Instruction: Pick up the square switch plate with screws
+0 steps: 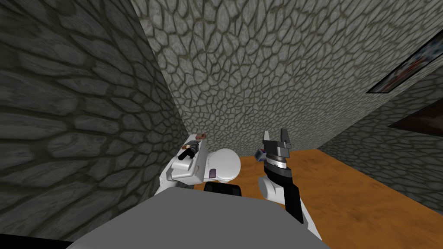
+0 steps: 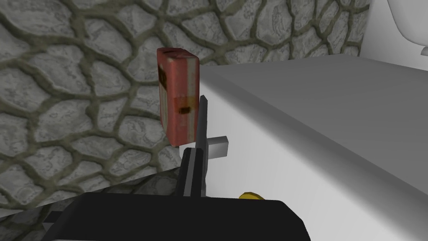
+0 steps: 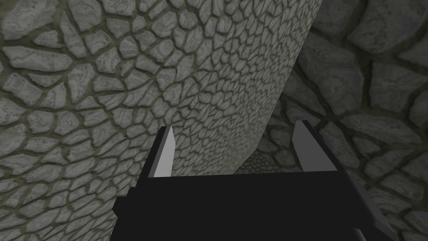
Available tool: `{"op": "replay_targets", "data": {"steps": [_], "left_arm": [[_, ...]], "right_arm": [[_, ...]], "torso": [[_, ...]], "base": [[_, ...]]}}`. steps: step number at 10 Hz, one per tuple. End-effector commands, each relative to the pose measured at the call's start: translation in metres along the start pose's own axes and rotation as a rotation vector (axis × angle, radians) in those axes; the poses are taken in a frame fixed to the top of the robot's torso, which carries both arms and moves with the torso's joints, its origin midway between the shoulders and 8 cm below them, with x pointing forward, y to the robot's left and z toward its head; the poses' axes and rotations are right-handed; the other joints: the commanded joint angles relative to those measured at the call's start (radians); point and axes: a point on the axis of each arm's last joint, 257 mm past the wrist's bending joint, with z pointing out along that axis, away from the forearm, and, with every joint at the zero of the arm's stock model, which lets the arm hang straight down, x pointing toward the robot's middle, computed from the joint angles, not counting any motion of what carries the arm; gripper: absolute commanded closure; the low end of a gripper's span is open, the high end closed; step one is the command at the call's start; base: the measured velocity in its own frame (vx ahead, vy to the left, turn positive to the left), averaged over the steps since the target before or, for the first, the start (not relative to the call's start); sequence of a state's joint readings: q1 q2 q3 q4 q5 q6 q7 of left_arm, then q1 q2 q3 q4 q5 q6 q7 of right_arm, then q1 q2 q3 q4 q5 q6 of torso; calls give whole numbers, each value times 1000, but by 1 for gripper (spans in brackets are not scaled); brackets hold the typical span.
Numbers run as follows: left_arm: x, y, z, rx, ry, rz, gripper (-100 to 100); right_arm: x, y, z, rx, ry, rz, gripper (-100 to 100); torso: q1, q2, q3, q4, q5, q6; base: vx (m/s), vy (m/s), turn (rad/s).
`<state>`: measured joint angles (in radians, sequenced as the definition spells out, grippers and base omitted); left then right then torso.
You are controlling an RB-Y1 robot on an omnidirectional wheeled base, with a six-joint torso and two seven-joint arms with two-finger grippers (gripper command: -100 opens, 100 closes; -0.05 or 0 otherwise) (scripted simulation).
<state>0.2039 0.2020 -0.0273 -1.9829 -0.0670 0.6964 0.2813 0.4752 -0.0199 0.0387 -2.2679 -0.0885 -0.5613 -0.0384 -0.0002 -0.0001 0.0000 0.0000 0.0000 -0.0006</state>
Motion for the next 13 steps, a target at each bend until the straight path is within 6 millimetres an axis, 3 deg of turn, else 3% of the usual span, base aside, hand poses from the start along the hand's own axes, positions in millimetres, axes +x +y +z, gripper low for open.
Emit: {"op": "replay_targets", "data": {"steps": [1,2,4,7,11,12,13], "left_arm": [[0,0,0,0,0,0,100],[0,0,0,0,0,0,100],[-2,10,0,-22,-7,-10,-100],[-14,12,-8,-24,-33,31,-100],[-11,2,-9,-14,-22,20,-100],[-10,2,-9,-15,-21,16,0],[-11,1,-2,-12,-24,17,-100]], "right_arm": [[0,0,0,0,0,0,0],[0,0,0,0,0,0,0],[0,0,0,0,0,0,0],[0,0,0,0,0,0,0],[0,0,0,0,0,0,0],[0,0,0,0,0,0,0],[0,0,0,0,0,0,0]], "torso": [[0,0,0,0,0,0],[0,0,0,0,0,0],[0,0,0,0,0,0],[-6,11,5,0,0,-1],[8,-8,-6,-4,3,-1],[5,-5,-4,-4,3,-1],[2,-2,-2,-3,2,-1]], "base": [[0,0,0],[0,0,0],[-46,-22,32],[-112,-70,29],[110,91,-25],[11,10,-2],[14,8,-20]]}}
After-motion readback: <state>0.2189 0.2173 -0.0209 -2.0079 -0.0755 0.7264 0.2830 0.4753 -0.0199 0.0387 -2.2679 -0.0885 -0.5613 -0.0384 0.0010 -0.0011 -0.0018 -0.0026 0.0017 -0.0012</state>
